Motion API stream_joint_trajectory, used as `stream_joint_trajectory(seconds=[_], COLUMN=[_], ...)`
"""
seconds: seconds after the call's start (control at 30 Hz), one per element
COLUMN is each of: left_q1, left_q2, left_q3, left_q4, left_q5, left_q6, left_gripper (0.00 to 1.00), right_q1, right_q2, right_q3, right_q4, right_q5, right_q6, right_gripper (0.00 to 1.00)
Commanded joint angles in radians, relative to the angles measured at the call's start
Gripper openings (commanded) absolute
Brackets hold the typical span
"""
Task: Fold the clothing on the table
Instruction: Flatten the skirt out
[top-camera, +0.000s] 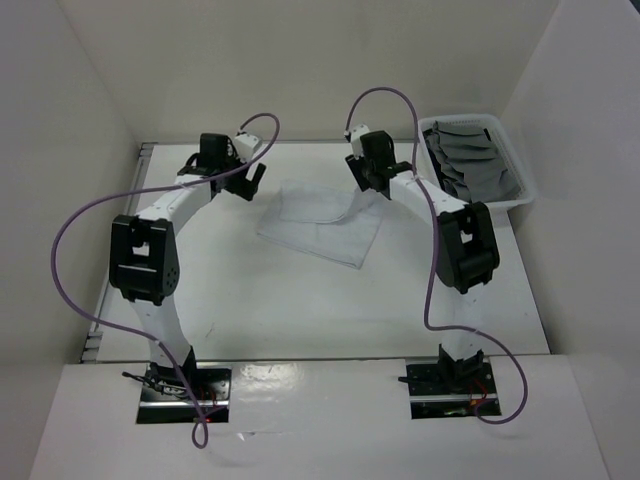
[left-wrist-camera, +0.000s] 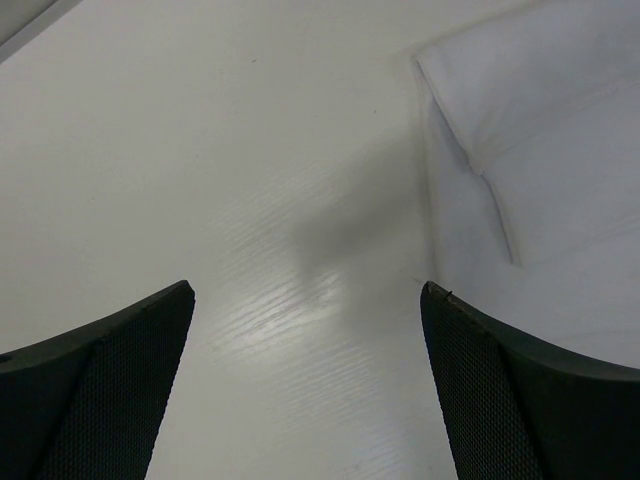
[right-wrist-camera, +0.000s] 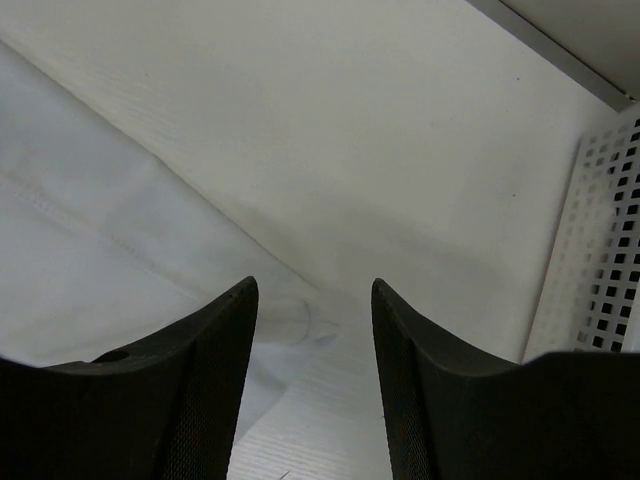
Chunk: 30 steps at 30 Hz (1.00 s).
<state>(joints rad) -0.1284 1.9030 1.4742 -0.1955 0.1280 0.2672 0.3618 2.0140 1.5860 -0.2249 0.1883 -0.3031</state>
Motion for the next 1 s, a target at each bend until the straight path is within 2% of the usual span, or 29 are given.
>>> stream_joint_trajectory(seconds=[0.0, 0.17, 0.3, 0.4, 0.53, 0.63, 0.77, 0.97], left_q1=[-0.017, -0.085, -0.126, -0.175, -0.235, -0.235, -0.235, -0.235], left_q2=[-0.031, -0.11, -0.16, -0.203, -0.213, -0.179, -0.167, -0.124], left_q3=[0.005, -0.126, -0.184, -0.261, -0.338, -0.37, -0.402, -0.393], left_q4=[-0.042, -0.102, -0.205, -0.205, -0.153, -0.127, 0.027, 0.151], left_q5=[0.042, 0.042, 0.067, 0.041, -0.034, -0.059, -0.194, -0.226], left_q6=[0.001, 0.085, 0.128, 0.141, 0.15, 0.141, 0.13, 0.13], left_gripper=[1.0, 1.0, 1.0, 1.0, 1.0, 1.0, 1.0, 1.0], right_q1=[-0.012, -0.003, -0.003, 0.006, 0.04, 0.051, 0.069, 0.069], right_q2=[-0.029, -0.205, -0.297, -0.359, -0.408, -0.436, -0.459, -0.459], right_q3=[0.046, -0.099, -0.156, -0.201, -0.251, -0.277, -0.32, -0.353], right_q4=[0.023, 0.032, -0.011, -0.047, -0.089, -0.109, -0.12, -0.131], right_q5=[0.051, -0.006, -0.045, -0.069, -0.089, -0.11, -0.124, -0.124], right_q6=[0.035, 0.015, 0.015, -0.011, -0.02, -0.021, -0.042, -0.053], right_gripper=[0.55, 0.56, 0.56, 0.56, 0.56, 0.56, 0.56, 0.55])
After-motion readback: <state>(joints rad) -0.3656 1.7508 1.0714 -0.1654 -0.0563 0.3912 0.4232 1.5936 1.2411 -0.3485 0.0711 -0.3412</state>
